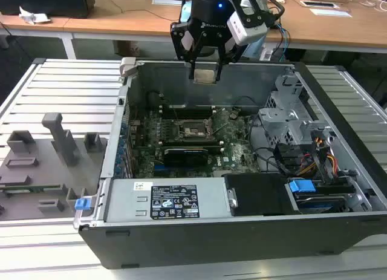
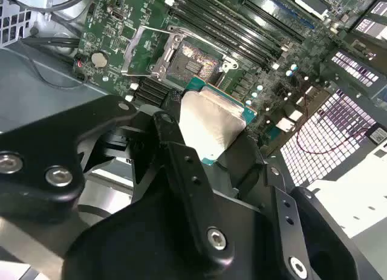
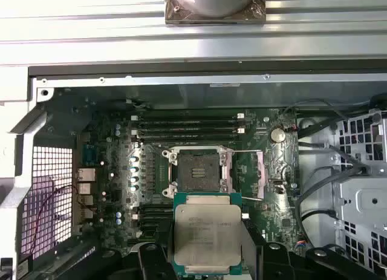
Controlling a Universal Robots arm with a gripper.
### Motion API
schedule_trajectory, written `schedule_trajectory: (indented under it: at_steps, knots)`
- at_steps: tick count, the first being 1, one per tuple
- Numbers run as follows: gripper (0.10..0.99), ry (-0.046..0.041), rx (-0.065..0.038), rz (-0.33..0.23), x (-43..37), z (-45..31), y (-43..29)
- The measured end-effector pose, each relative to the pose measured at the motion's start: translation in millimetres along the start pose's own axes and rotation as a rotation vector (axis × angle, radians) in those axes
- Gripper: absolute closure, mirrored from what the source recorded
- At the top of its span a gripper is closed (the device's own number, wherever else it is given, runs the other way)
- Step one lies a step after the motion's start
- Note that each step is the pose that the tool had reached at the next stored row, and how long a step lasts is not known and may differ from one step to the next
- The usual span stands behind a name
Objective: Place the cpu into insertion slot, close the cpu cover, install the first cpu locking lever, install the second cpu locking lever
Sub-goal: 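Place the cpu into insertion slot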
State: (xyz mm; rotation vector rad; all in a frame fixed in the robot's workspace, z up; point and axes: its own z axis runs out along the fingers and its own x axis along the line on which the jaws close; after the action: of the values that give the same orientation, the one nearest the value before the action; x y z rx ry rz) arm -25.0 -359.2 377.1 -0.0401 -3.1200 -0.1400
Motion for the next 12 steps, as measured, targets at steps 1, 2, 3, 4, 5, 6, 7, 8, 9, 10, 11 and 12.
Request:
schedule_trajectory:
  at_steps: [1,2,3,4,5,6,7,8,9,10,11,12]
  knots:
    - [0.549,0.0,0.0,0.0,0.0,0.0,0.0]
    - [0.549,0.0,0.0,0.0,0.0,0.0,0.0]
    - [0.549,-0.0001,0.0,0.001,0.0,0.0,0.0]
    - [0.549,-0.0003,0.0,0.004,0.0,0.0,0.0]
    - [0.549,-0.0008,0.0,0.009,0.0,0.0,0.0]
    - [0.549,-0.0012,0.0,0.014,0.0,0.0,0.0]
    - [0.549,-0.0017,0.0,0.02,0.0,0.0,0.0]
    - [0.549,-0.0026,0.0,0.029,0.0,0.0,0.0]
    - [0.549,-0.0035,-0.001,0.039,0.1,0.0,0.0]
    - [0.549,-0.0051,-0.001,0.057,0.0,0.0,0.0]
    - [0.549,-0.0063,-0.001,0.07,0.0,0.1,0.0]
    - [0.549,-0.008,-0.001,0.089,0.1,0.1,0.0]
